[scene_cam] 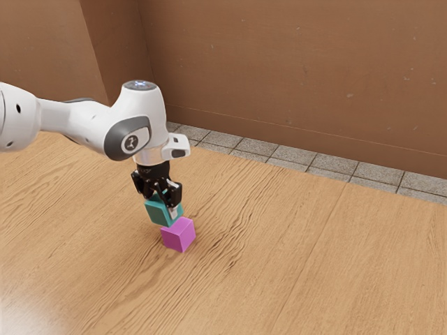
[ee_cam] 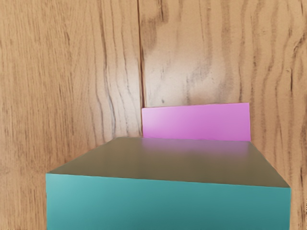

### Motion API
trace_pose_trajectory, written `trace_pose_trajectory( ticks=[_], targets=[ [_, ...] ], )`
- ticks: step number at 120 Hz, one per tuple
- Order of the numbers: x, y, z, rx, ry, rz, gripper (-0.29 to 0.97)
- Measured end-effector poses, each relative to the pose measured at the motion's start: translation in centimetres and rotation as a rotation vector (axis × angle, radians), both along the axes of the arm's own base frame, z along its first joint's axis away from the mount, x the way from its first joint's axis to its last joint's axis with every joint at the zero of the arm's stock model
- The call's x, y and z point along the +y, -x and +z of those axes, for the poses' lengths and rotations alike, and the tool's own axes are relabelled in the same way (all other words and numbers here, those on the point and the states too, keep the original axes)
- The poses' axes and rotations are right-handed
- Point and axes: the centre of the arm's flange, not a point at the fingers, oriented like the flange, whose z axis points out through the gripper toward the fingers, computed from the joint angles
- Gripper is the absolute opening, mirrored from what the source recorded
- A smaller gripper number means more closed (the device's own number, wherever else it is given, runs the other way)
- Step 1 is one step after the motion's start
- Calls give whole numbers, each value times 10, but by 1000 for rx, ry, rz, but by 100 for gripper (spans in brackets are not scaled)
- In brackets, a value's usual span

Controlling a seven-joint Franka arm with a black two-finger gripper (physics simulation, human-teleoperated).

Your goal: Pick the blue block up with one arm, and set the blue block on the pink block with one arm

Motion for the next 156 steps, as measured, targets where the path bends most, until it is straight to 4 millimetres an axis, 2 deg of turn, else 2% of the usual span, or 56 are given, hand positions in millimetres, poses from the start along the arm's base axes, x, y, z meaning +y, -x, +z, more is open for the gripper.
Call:
trace_pose_trajectory(
  ticks=[7,17,40,73,87,97,113,121,133,146,156],
  targets=[
    [-3,0,-1,1,0,0,24],
    [-13,1,-1,2,2,-13,41],
    [-16,1,-1,5,11,-16,56],
    [-16,1,1,4,11,-20,65],
    [-15,1,11,-10,5,-22,66],
    [-15,3,25,-30,-6,-23,67],
    [-14,8,68,-96,-33,-19,67],
    [-12,13,98,-136,-51,-12,68],
    [-12,20,174,-236,-80,5,68],
    [-32,26,265,-318,-84,-5,68],
    [-46,34,295,-310,-78,-17,68]
  ],
)
